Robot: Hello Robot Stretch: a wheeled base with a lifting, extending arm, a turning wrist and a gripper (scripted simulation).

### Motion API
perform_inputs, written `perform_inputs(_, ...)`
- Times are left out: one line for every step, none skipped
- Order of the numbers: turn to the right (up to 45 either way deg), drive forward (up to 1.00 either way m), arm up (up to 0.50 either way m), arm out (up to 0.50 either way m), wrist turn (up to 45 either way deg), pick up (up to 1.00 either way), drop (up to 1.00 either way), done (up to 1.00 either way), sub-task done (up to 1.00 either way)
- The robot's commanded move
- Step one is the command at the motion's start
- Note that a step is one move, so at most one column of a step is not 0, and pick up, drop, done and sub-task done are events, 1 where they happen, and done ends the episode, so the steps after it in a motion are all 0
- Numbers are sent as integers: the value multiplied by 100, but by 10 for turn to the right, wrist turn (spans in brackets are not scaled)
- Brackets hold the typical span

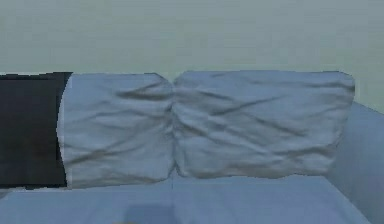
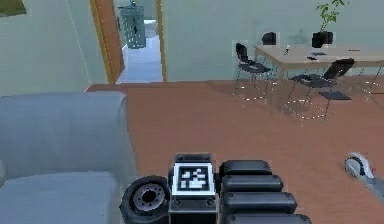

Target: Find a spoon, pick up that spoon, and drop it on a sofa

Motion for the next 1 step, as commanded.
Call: perform_inputs(60,0,0,0,0,0,0,0,0)
